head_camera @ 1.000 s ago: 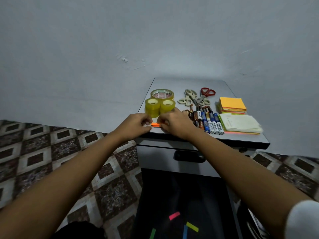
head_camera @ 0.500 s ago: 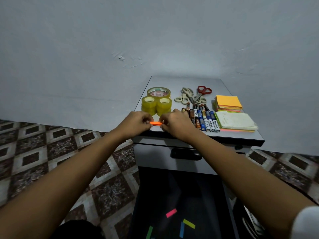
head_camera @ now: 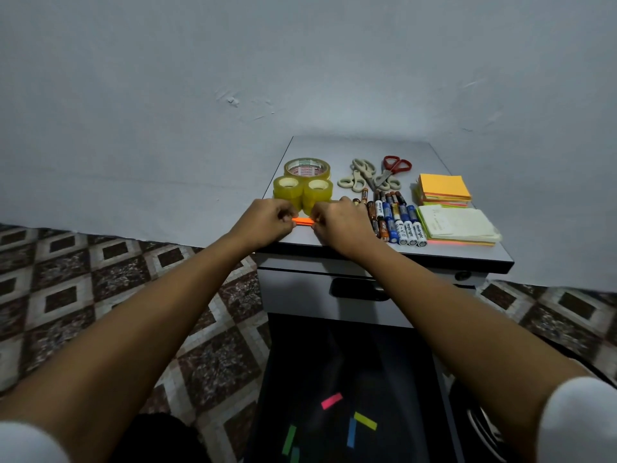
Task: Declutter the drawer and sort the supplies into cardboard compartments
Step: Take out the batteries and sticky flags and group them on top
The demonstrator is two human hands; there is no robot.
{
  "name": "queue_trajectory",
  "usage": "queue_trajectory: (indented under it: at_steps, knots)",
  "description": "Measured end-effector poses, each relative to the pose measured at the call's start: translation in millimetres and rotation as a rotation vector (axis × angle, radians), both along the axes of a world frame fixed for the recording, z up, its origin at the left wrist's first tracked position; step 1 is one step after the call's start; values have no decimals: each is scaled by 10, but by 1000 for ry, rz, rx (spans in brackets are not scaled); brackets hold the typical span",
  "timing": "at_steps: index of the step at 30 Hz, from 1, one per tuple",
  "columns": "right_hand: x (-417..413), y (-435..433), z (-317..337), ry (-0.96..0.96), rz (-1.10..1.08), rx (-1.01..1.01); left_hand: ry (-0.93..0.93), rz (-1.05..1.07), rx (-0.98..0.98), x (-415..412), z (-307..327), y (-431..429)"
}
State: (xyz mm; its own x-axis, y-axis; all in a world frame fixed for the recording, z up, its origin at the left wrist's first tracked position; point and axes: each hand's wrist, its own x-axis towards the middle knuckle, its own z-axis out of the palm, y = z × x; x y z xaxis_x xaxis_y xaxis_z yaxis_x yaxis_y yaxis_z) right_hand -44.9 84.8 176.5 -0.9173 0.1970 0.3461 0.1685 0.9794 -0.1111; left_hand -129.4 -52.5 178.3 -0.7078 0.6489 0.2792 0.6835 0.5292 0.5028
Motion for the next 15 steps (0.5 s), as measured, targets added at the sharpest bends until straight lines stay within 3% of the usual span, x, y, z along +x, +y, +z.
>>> queue_trajectory:
  at_steps: [9, 15]
  knots:
    - [624, 25, -68, 164, 148, -168, 66, -55, 212, 517, -119, -261]
    - [1300, 8, -669, 89, 177, -270, -64, -165, 106, 1037, -799, -402]
